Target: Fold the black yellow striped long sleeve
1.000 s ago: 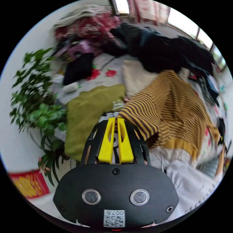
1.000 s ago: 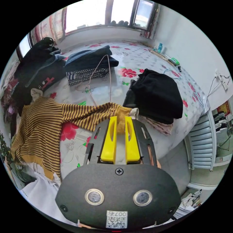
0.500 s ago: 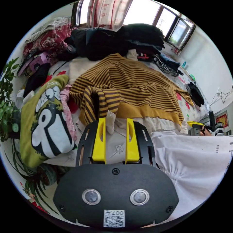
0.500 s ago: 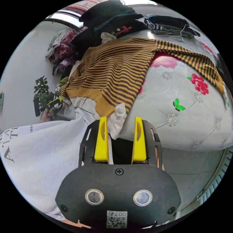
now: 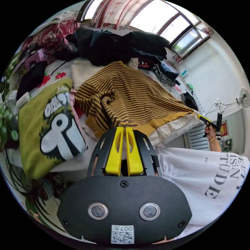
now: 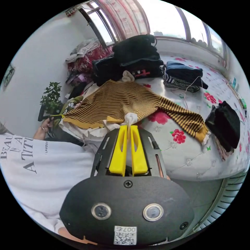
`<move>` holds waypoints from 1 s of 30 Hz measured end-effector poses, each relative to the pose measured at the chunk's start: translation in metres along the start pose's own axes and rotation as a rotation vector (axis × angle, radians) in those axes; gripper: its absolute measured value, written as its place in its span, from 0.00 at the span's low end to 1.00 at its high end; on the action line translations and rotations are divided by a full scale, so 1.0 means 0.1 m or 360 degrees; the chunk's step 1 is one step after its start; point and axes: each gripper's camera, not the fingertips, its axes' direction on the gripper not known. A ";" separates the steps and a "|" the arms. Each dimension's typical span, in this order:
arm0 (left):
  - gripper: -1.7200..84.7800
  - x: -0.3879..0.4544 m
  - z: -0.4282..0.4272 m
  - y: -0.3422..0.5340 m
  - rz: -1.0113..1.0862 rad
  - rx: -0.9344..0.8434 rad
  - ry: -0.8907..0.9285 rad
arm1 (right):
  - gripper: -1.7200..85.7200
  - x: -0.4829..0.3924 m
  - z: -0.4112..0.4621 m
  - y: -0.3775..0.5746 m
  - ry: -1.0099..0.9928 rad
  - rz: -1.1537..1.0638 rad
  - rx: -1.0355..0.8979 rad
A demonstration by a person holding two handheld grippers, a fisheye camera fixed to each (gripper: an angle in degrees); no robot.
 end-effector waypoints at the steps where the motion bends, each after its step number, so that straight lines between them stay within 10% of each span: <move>1: 0.01 -0.02 -0.06 0.22 -0.0046 0.0001 0.0041 | 0.02 0.00 -0.05 0.04 0.0006 -0.0016 -0.0020; 10: 0.01 -0.30 0.62 1.51 -0.0774 -0.0218 -0.0013 | 0.03 0.29 0.85 1.05 0.0028 0.0212 -0.0482; 19: 0.04 0.16 0.19 1.25 -0.0545 0.0013 -0.0354 | 0.07 0.68 1.00 0.57 0.0095 0.0272 -0.0059; 30: 0.10 -0.07 0.36 0.36 -0.0549 0.0113 -0.0293 | 0.07 0.56 2.45 -0.09 0.0285 0.0176 -0.0494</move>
